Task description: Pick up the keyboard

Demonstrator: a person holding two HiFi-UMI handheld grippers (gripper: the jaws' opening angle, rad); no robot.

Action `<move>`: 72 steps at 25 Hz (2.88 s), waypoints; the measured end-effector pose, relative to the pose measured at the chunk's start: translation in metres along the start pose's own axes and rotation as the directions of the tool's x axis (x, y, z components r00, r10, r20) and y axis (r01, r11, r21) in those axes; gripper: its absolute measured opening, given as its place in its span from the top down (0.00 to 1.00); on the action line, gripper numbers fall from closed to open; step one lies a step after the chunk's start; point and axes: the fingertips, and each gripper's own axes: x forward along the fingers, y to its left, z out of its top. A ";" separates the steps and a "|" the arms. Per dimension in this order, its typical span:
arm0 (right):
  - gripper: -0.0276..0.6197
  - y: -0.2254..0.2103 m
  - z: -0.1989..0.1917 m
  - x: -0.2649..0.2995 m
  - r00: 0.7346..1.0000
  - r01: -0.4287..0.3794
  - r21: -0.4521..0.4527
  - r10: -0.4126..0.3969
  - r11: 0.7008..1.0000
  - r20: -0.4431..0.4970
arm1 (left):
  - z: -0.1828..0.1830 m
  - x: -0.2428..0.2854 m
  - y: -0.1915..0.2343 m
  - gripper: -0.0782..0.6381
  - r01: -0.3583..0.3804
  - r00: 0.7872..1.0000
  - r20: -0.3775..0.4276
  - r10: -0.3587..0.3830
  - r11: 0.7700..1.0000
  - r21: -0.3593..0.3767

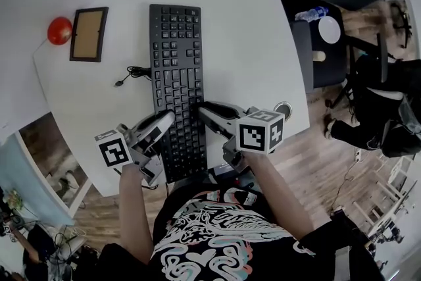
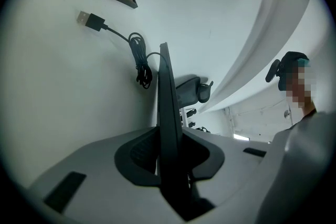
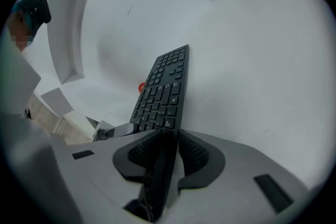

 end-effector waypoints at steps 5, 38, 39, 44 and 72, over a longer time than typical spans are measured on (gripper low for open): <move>0.77 -0.003 0.006 0.006 0.990 -0.112 0.068 0.106 0.991 0.087 | 0.003 0.000 0.010 0.76 0.065 0.998 0.020 -0.065 0.998 0.013; 0.76 0.018 0.017 0.014 0.894 -0.401 0.101 0.364 0.911 0.261 | -0.003 0.003 0.019 0.73 0.183 0.982 0.051 -0.184 0.983 0.028; 0.76 0.016 0.015 0.017 0.895 -0.399 0.100 0.364 0.911 0.260 | -0.003 0.002 0.023 0.73 0.183 0.981 0.052 -0.185 0.982 0.033; 0.76 0.016 0.011 0.016 0.894 -0.379 0.036 0.356 0.925 0.273 | -0.005 0.003 0.025 0.73 0.221 0.974 0.041 -0.225 0.972 0.075; 0.76 0.016 0.004 0.009 0.875 -0.376 -0.098 0.387 0.922 0.291 | -0.009 0.008 0.026 0.71 0.259 0.964 0.001 -0.264 0.945 0.202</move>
